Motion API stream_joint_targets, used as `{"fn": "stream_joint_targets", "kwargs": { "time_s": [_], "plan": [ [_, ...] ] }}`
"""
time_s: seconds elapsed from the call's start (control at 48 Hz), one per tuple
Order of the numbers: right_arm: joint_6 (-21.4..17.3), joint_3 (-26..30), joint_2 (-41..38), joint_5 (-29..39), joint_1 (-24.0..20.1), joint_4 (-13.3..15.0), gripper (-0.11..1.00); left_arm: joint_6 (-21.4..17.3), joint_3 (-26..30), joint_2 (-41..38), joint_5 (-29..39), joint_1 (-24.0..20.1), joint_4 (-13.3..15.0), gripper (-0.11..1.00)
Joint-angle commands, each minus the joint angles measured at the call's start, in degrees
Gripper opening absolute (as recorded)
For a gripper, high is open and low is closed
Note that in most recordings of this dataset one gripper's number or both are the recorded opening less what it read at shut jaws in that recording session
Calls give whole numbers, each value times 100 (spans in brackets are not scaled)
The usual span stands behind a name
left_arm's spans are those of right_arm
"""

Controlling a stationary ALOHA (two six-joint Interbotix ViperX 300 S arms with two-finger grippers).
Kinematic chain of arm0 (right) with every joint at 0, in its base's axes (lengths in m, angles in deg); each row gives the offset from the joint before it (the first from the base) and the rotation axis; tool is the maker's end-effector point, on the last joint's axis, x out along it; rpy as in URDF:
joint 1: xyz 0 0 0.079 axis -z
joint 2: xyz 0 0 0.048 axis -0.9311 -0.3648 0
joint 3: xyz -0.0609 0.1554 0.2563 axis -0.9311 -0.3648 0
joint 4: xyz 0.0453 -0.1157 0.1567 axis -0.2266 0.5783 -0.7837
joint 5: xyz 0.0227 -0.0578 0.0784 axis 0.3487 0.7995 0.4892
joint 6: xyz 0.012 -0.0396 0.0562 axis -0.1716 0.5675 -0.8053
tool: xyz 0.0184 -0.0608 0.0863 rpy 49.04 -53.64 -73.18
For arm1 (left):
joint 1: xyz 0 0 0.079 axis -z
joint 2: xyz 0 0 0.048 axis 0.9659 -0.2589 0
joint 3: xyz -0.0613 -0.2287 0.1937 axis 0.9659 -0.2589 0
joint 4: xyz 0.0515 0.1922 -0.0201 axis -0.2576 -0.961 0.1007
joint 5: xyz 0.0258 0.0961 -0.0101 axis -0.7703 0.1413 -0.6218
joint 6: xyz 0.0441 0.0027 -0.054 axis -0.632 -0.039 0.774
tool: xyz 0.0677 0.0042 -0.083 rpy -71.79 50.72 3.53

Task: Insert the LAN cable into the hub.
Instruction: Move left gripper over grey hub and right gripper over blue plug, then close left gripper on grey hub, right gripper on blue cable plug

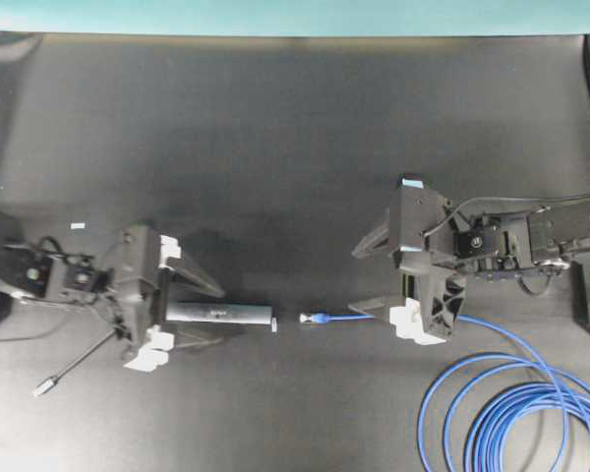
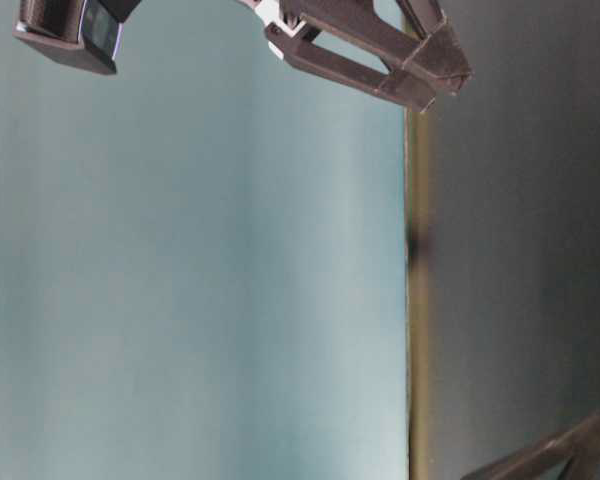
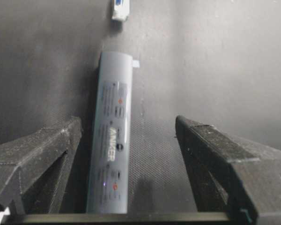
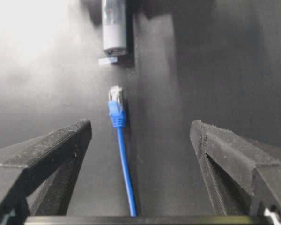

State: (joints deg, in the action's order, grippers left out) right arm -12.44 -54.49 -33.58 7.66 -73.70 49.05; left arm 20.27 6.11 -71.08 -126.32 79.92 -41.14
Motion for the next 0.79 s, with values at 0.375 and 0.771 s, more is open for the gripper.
{"fn": "stream_joint_targets", "kwargs": {
  "time_s": [0.375, 0.771],
  "plan": [
    [-44, 53, 9, -35, -97, -26, 82, -9, 176, -598, -439, 9, -18, 75],
    [-44, -9, 26, -44, -105, -35, 82, -97, 132, -650, -404, 79, -18, 30]
  ]
}}
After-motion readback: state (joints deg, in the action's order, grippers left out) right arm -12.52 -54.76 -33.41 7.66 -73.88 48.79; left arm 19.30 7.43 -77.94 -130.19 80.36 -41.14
